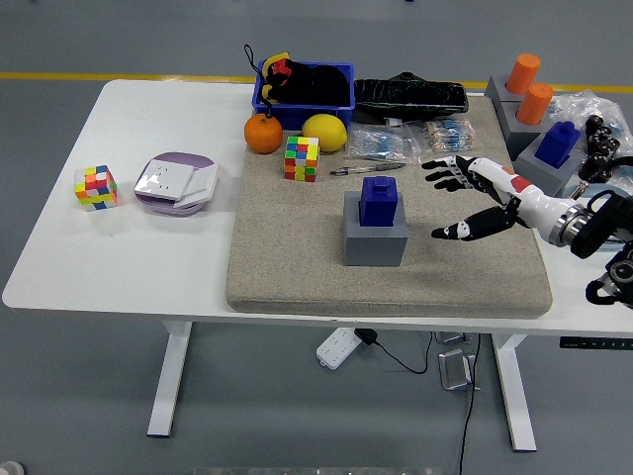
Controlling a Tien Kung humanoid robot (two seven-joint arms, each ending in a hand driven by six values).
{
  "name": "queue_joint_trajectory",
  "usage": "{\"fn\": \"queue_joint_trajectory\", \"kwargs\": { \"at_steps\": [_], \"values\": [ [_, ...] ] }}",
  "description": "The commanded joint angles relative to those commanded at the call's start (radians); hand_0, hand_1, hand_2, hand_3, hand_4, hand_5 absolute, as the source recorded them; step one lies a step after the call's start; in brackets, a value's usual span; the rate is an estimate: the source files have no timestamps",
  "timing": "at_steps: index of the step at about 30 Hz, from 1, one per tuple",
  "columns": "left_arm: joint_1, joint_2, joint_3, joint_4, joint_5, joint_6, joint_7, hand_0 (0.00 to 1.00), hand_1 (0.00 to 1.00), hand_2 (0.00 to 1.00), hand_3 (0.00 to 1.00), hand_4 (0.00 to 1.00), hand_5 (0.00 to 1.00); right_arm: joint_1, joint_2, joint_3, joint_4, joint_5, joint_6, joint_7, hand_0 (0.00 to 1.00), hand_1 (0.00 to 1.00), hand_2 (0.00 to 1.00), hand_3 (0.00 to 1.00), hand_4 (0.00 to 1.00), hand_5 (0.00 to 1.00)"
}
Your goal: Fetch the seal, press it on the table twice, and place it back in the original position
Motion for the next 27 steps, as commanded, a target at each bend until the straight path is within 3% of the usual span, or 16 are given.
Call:
{"fn": "queue_joint_trajectory", "kwargs": {
  "at_steps": [11, 12, 16, 18, 27],
  "values": [
    [-0.001, 0.001, 0.015, 0.002, -0.011, -0.001, 0.001, 0.793, 0.745, 0.737, 0.761, 0.626, 0.444, 0.074, 0.059, -0.076, -0.078, 0.059, -0.057, 0.041, 0.863, 0.825, 0.839, 0.905, 0.998, 0.002],
    [-0.001, 0.0, 0.016, 0.002, -0.012, -0.001, 0.001, 0.793, 0.745, 0.737, 0.761, 0.626, 0.444, 0.081, 0.066, -0.081, -0.088, 0.066, -0.062, 0.046, 0.824, 0.761, 0.779, 0.872, 0.998, 0.002],
    [-0.002, -0.002, 0.019, 0.001, -0.013, -0.001, 0.001, 0.793, 0.745, 0.737, 0.761, 0.626, 0.444, 0.101, 0.089, -0.103, -0.122, 0.085, -0.072, 0.06, 0.824, 0.761, 0.779, 0.872, 0.998, 0.002],
    [-0.003, -0.002, 0.018, 0.001, -0.012, -0.001, 0.001, 0.793, 0.745, 0.737, 0.762, 0.625, 0.443, 0.108, 0.096, -0.112, -0.135, 0.091, -0.074, 0.064, 0.787, 0.724, 0.735, 0.816, 0.998, 0.002],
    [-0.003, -0.003, 0.022, 0.001, -0.012, -0.001, 0.001, 0.793, 0.745, 0.737, 0.762, 0.626, 0.447, 0.118, 0.112, -0.166, -0.18, 0.131, -0.087, 0.08, 0.773, 0.712, 0.726, 0.803, 0.998, 0.002]
  ]
}}
